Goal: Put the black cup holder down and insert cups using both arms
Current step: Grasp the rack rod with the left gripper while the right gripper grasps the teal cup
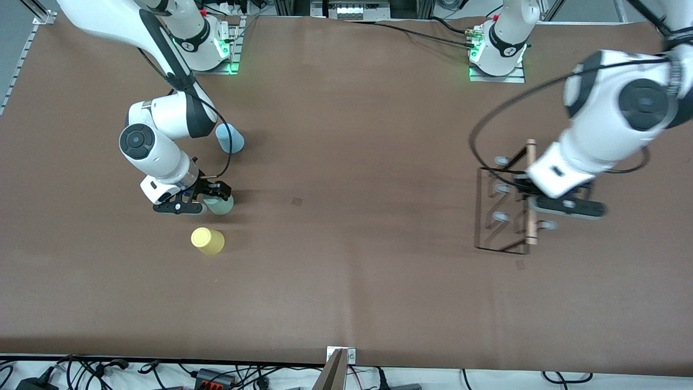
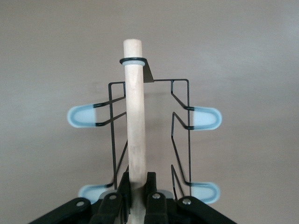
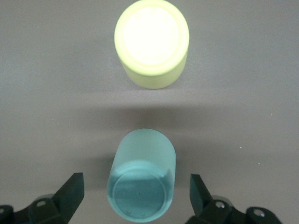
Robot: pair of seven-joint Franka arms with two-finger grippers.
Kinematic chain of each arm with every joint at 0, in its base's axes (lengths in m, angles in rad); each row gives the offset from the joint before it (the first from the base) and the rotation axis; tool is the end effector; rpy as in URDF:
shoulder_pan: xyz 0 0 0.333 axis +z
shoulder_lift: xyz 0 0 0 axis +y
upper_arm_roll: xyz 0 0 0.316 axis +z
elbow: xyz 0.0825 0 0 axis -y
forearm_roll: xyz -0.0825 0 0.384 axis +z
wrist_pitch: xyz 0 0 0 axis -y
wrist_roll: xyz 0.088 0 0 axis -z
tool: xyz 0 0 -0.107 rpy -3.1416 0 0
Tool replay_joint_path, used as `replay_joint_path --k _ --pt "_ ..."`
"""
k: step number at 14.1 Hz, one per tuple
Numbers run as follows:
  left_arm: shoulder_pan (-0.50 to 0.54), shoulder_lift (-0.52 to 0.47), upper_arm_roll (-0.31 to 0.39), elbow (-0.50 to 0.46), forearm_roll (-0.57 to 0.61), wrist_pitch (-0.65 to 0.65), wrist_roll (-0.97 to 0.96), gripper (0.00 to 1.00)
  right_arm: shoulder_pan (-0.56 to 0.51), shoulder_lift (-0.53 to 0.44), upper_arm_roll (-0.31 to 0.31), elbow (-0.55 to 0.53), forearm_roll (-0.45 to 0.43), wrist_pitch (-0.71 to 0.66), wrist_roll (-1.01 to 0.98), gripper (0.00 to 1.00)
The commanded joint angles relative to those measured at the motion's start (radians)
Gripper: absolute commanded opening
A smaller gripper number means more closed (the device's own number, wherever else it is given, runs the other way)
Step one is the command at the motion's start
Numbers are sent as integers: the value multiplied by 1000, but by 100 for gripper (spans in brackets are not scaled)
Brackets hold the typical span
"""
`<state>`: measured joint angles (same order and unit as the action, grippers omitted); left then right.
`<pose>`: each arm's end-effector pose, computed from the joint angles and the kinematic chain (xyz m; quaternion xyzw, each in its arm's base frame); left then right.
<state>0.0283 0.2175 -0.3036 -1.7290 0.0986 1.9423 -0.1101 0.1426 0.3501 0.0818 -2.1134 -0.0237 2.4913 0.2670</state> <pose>0.6043 -0.1510 0.4579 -0.9952 0.0967 -0.0058 0.0128 0.5676 0.1291 0.2504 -0.9998 0.0146 -0.0125 0.0100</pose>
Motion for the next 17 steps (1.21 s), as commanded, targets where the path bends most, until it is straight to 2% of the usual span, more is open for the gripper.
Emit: replay_joint_path --k 1,2,5,8,10,13,17 --pt "-51 37 -69 25 4 -19 -147 1 -1 10 -1 -5 7 18 8 100" --pt "-92 51 -69 28 12 -13 -222 1 -1 9 -1 -5 7 18 8 100" --pt "-236 146 -68 113 15 -10 -435 1 -1 10 -1 3 7 20 8 100" --pt "-330 239 -66 216 15 -8 -523 1 -1 9 -1 1 7 18 8 100" --pt "-372 272 -61 226 13 13 -586 1 0 10 -1 1 7 18 8 100" --pt "-419 301 -58 226 13 131 -663 1 3 12 -1 -3 7 30 20 100" --pt "-439 329 -60 226 24 187 -737 1 11 18 -1 -5 7 40 34 100"
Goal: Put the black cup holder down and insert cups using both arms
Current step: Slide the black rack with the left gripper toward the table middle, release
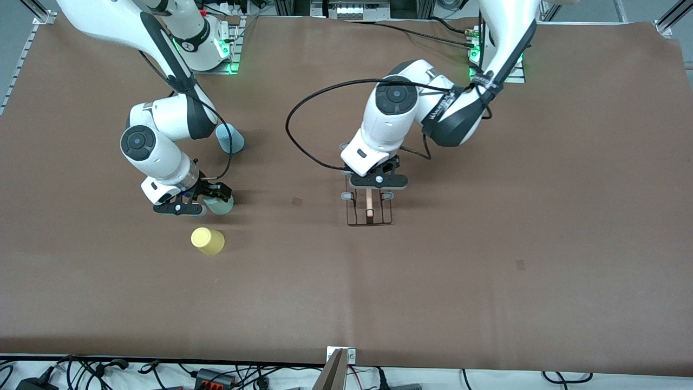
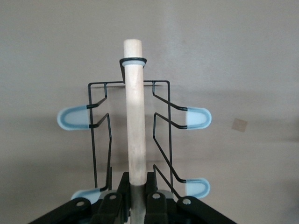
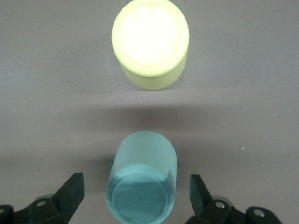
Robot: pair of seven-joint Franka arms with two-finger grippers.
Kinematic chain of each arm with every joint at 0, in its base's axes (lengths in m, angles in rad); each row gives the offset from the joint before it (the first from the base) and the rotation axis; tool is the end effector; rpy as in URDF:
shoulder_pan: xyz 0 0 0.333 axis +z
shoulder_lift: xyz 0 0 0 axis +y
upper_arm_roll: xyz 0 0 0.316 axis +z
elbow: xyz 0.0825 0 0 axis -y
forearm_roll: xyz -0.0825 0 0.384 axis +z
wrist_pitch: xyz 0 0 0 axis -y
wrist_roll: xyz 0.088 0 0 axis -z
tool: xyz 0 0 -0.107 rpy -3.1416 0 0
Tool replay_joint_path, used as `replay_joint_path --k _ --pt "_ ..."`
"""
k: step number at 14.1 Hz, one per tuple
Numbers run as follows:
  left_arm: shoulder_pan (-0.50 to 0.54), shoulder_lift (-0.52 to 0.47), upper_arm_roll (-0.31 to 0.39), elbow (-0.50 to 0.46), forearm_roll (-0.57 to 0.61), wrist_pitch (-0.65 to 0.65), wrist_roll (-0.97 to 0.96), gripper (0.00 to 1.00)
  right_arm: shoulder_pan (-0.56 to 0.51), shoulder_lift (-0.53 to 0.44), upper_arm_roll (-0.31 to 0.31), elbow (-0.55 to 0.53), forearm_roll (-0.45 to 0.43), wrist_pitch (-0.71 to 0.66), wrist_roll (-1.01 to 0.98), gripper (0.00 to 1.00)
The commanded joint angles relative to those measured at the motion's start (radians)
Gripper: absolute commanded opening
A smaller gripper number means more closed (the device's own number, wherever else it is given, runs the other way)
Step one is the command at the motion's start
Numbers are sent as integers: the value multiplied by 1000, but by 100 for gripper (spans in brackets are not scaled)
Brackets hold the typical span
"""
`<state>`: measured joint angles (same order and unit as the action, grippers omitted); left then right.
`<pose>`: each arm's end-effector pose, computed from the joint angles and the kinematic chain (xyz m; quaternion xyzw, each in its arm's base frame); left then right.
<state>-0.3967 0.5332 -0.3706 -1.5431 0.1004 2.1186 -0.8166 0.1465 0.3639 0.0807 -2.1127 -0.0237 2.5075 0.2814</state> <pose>0.5332 -0.4528 0.3662 0.9977 0.0273 -0.0063 0.0617 0.5679 0.1309 0.2441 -0.9996 0.0205 -0.0138 0.0110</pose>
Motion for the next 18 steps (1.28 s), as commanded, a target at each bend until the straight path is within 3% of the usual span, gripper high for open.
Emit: replay_joint_path --k 1,14,16,18 --pt "-20 14 7 40 30 12 -30 1 7 4 1 -6 7 24 30 100" --pt "-37 60 4 38 119 14 -39 4 16 24 1 -50 4 82 44 100" --pt "-37 60 4 38 119 14 -39 12 16 23 1 -58 2 80 42 100" --pt "-37 60 4 38 119 12 -36 28 15 21 -1 -59 2 80 41 100"
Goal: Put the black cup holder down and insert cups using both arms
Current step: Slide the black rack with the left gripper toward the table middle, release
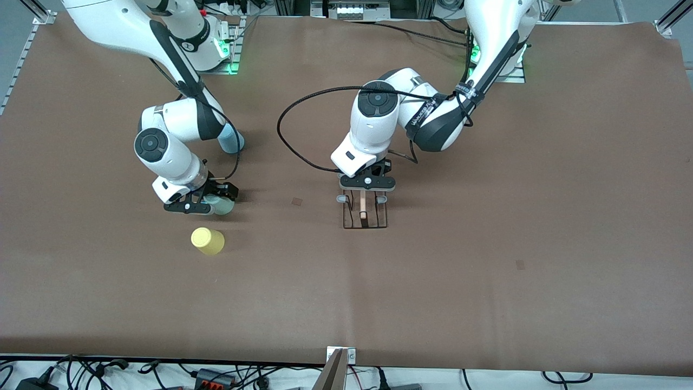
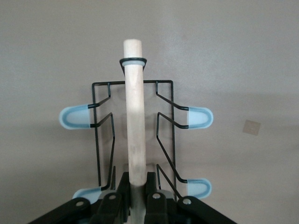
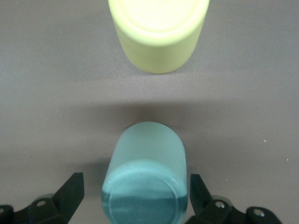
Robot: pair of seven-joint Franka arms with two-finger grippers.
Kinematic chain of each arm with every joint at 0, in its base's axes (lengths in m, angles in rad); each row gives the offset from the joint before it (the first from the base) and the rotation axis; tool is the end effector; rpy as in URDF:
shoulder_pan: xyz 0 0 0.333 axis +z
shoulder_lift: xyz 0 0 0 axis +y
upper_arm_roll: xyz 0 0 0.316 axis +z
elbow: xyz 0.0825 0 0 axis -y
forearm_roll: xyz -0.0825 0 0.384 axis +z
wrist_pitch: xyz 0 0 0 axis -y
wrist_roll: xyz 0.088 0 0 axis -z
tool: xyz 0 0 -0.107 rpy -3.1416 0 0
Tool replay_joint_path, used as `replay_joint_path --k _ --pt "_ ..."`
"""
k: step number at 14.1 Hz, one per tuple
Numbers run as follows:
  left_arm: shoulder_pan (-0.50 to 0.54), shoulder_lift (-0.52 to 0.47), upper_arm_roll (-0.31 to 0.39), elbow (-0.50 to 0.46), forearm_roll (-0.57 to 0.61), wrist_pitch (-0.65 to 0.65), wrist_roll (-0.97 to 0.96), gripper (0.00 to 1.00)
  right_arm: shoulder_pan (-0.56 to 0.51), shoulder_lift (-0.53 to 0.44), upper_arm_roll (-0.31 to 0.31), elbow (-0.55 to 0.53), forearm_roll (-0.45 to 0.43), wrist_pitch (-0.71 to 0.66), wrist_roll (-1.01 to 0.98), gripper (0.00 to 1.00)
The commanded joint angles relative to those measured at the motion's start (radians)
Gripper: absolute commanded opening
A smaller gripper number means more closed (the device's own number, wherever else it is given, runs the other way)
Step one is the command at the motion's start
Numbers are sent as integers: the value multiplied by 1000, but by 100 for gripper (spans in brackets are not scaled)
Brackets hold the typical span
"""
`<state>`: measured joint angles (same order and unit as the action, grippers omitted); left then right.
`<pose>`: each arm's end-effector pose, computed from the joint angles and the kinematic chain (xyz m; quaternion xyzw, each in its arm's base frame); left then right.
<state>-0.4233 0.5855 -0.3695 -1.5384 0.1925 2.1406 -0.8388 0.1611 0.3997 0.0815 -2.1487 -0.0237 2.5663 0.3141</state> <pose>0.5278 -0.4658 0.3350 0.9994 0.0044 0.0077 0.0333 0.5552 0.1379 0.2151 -0.9995 0.0292 -0.0068 0.0116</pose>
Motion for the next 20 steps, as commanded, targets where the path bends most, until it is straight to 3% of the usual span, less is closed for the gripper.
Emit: replay_joint_path --k 1,2,3,4,5,6,8,9,12,18,20 --pt "-11 8 4 34 27 -10 -13 47 0 -16 -2 -23 2 22 7 100" --pt "-11 8 4 34 27 -10 -8 58 0 -16 -2 -23 2 20 7 93" --pt "-9 8 4 34 27 -11 -9 78 0 -16 -2 -23 2 20 5 82" --pt "-9 5 7 34 28 -11 -8 83 0 -18 -2 -23 2 20 3 69" --pt "-5 -1 6 34 34 -11 -6 95 0 -19 -2 -23 2 17 5 53" --pt "0 -13 6 35 39 -19 -6 100 0 -21 -2 -25 2 15 5 39" --pt "26 -64 6 35 38 -42 -2 100 0 -24 -2 -22 2 12 7 6" --pt "55 -84 0 37 38 -71 0 100 0 -28 -2 -20 2 12 2 1" --pt "121 -150 -2 40 38 -157 91 100 1 -54 -3 -4 -10 -23 -9 0" --pt "322 -263 -3 38 27 -410 495 100 78 -217 6 104 -7 -349 90 0" --pt "398 -286 -2 40 24 -479 613 100 98 -254 74 130 -4 -428 213 0"
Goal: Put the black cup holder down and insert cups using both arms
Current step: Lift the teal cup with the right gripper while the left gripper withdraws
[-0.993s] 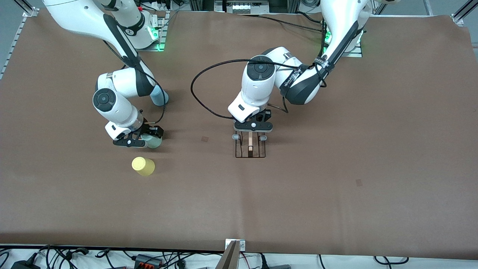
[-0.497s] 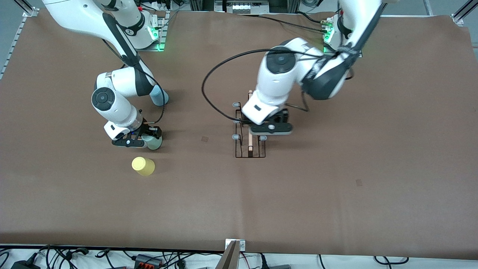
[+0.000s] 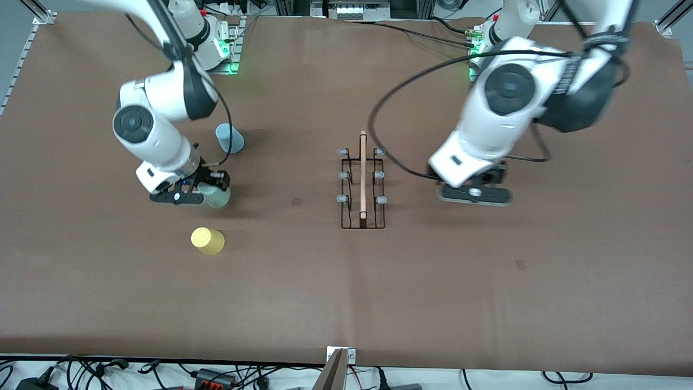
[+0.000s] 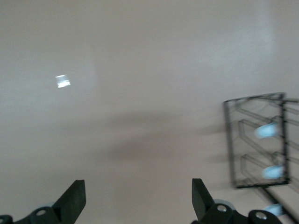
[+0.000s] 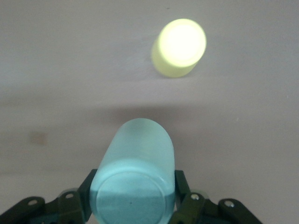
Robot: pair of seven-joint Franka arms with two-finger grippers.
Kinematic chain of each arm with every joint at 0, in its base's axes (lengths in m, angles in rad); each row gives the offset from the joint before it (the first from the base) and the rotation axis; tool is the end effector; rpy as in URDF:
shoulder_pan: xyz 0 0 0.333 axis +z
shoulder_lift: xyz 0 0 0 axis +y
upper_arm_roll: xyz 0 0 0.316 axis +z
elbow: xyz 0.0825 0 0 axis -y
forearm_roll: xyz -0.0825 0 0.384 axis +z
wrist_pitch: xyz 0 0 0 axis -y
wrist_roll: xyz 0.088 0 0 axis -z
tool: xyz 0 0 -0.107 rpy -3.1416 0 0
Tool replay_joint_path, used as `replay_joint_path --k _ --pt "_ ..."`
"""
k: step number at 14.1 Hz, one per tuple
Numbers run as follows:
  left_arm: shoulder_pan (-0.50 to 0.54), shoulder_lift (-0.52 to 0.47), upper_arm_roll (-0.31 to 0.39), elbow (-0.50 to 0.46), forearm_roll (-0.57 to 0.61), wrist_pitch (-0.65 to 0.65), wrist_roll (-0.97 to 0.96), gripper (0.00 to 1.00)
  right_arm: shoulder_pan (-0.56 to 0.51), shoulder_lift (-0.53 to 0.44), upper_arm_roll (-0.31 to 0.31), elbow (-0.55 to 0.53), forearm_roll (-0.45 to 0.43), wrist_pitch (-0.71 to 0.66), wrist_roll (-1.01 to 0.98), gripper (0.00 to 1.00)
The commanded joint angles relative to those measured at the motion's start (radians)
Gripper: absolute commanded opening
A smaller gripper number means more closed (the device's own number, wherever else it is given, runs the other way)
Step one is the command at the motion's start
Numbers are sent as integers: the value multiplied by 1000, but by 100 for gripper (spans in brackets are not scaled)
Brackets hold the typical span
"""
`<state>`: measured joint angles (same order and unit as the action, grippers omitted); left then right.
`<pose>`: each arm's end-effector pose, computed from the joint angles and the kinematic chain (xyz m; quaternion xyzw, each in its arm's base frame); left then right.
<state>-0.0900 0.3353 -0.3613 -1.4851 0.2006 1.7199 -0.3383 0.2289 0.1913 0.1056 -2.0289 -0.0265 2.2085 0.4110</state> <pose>0.6041 -0.2389 0.4858 -0.9961 0.0682 0.0208 0.0519 0.5520 0.1893 0.3536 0.9995 -0.0312 -0.0047 0.0025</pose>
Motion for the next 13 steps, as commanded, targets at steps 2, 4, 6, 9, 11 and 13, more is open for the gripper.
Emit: replay_joint_path --k 2,4,6,9,11,13 --pt "151 -48 -15 -14 14 -91 214 100 32 -52 136 53 3 -95 269 0" --pt "228 -74 -13 -14 14 -126 330 100 53 -41 212 94 5 -96 437 0" --pt "277 -88 -12 20 14 -131 399 100 101 -29 250 114 5 -87 588 0" --pt "338 -88 -7 116 -74 -181 409 100 187 22 270 173 -10 -72 728 0" --pt "352 -79 -1 172 -96 -265 409 100 217 55 270 203 -38 -60 755 0" --pt "380 -64 2 172 -105 -293 410 100 239 83 270 208 -56 -8 785 0"
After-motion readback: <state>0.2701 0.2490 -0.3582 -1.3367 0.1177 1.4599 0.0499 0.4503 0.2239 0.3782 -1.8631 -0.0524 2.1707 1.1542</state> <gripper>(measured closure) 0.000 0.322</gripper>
